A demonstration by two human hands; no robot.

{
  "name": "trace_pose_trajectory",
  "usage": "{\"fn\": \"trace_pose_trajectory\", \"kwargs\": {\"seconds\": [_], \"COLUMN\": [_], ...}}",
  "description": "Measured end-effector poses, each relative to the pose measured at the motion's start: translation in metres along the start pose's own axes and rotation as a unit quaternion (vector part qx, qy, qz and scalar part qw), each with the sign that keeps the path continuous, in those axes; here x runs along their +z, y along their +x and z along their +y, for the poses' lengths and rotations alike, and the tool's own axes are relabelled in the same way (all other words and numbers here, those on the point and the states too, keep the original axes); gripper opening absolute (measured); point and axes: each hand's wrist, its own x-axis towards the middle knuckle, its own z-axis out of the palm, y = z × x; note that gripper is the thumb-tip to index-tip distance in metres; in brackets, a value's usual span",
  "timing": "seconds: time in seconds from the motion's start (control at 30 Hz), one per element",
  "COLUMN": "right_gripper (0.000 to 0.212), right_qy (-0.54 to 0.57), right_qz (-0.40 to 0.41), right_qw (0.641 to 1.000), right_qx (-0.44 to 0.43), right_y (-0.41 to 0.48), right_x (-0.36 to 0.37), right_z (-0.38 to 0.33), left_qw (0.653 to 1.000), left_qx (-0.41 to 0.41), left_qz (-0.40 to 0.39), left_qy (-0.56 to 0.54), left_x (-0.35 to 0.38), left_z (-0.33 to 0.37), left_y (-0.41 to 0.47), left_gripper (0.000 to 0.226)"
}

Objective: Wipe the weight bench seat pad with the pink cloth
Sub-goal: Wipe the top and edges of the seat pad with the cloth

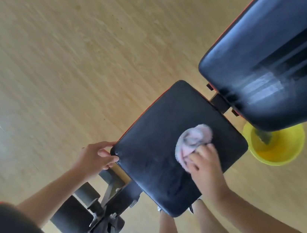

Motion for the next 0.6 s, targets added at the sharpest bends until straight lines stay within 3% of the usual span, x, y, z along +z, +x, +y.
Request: {"fn": "trace_pose_trajectory", "kwargs": {"seconds": [0.03,0.07,0.1,0.13,0.17,0.23,0.3,0.33,0.37,0.4,0.43,0.47,0.5,0.6], "right_gripper": [0.031,0.03,0.027,0.022,0.022,0.021,0.02,0.023,0.024,0.022,0.022,0.024,0.025,0.015], "right_qy": [-0.04,-0.072,-0.066,-0.051,-0.037,-0.055,-0.017,0.038,0.133,0.179,0.207,0.1,0.024,0.03], "right_qz": [-0.092,-0.159,-0.199,-0.206,-0.155,-0.018,0.081,0.07,0.028,0.08,0.072,-0.013,-0.091,-0.117], "right_qw": [0.982,0.938,0.907,0.902,0.925,0.991,0.987,0.981,0.984,0.98,0.96,0.958,0.953,0.987], "right_qx": [-0.158,-0.299,-0.366,-0.376,-0.344,-0.123,0.135,0.175,0.113,-0.024,-0.173,-0.269,-0.288,-0.103], "right_y": [-0.021,-0.036,-0.035,-0.027,-0.018,-0.009,-0.01,-0.013,-0.015,-0.014,-0.009,0.007,0.033,0.127], "right_x": [0.005,0.007,0.003,-0.005,-0.014,-0.031,-0.027,-0.015,0.002,0.023,0.034,0.04,0.043,0.046], "right_z": [-0.011,-0.008,0.006,0.025,0.045,0.063,0.039,0.01,-0.026,-0.061,-0.083,-0.091,-0.085,-0.063], "left_qw": [1.0,1.0,1.0,1.0,1.0,1.0,1.0,1.0,0.999,0.999,0.999,0.999,0.999,0.996], "left_qx": [-0.004,-0.008,-0.009,-0.01,-0.01,-0.01,-0.013,-0.016,-0.018,-0.019,-0.021,-0.024,-0.028,-0.031], "left_qz": [0.003,0.005,0.004,0.002,0.001,-0.001,0.002,0.005,0.007,0.009,0.009,0.008,0.003,-0.008], "left_qy": [-0.004,-0.009,-0.015,-0.02,-0.019,-0.007,-0.015,-0.025,-0.032,-0.038,-0.042,-0.046,-0.047,-0.078], "left_x": [0.0,0.001,0.001,0.002,0.002,0.001,0.001,0.001,0.002,0.003,0.003,0.003,0.003,0.003], "left_z": [-0.001,-0.001,-0.002,0.0,0.0,-0.001,0.0,0.0,0.0,0.0,0.0,0.0,0.001,0.002], "left_y": [0.001,0.001,0.002,0.002,0.003,0.004,0.003,0.002,0.001,0.0,0.0,-0.001,0.0,-0.001], "left_gripper": [0.038,0.039,0.04,0.04,0.04,0.039,0.039,0.039,0.039,0.041,0.043,0.045,0.044,0.036]}}
